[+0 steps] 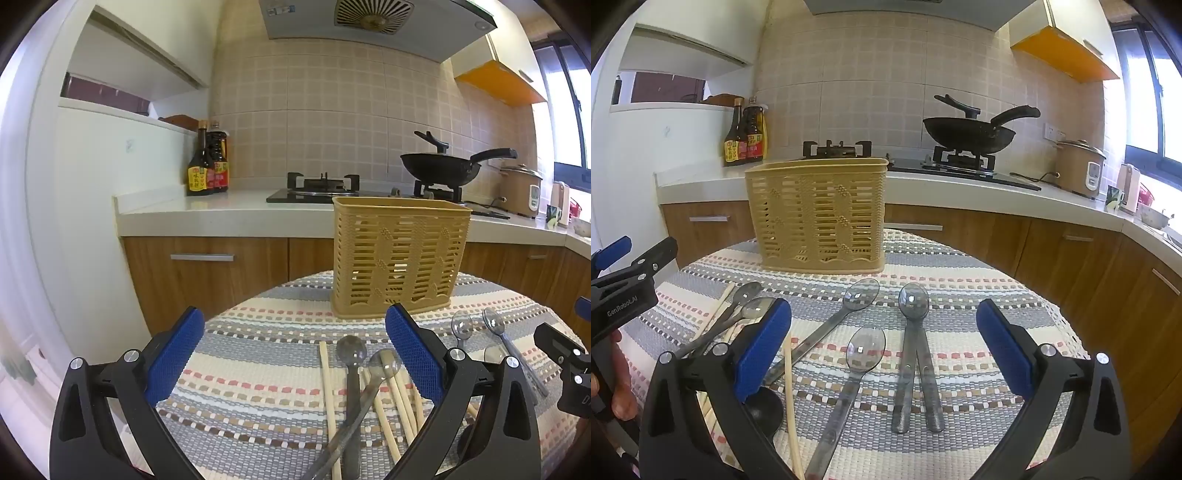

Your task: Organize utensils

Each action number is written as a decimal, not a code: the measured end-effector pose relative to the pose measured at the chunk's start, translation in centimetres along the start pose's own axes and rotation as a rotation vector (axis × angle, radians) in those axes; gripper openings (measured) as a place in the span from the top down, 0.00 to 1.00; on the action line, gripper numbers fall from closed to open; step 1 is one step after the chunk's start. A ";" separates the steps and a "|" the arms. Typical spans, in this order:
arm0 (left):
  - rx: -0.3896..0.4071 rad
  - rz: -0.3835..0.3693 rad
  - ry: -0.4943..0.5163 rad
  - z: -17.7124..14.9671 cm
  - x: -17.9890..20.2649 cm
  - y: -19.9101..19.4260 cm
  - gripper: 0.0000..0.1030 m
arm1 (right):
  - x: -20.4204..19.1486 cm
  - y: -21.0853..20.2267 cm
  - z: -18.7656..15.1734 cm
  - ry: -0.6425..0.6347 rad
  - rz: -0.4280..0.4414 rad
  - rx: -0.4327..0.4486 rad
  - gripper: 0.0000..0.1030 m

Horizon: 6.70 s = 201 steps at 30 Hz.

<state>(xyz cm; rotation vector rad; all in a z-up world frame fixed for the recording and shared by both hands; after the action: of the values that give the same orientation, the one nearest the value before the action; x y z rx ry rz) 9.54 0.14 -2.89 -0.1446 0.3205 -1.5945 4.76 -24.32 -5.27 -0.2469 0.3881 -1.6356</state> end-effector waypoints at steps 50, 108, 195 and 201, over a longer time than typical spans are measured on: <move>-0.004 -0.014 -0.006 -0.1 -0.2 0.2 0.07 | 0.5 0.3 -0.2 0.005 -0.008 0.000 0.07; -0.823 -0.552 0.292 -7.7 5.9 8.2 0.64 | 2.5 13.0 -6.3 0.000 0.133 -0.957 0.89; 0.087 -0.462 -0.082 19.5 5.0 7.7 1.00 | -4.7 9.3 19.7 0.066 0.371 -0.023 0.91; 0.091 -0.435 -0.147 18.6 5.2 13.0 1.00 | -4.7 14.0 20.1 0.088 0.316 0.022 0.91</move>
<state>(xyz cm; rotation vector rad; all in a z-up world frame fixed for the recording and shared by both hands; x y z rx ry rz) 27.09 -7.39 10.44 -0.2740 0.1028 -2.0122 25.77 -22.75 8.01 -0.0913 0.4517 -1.3414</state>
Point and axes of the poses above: each gripper's, at about its wrist camera, not at the fingertips, and y roughly the way its jaws point, x to its right, z to its top, the point moved 10 cm from there along y, roughly the way its jaws point, and after that the axes turned 6 degrees about y, right-handed, at the moved point
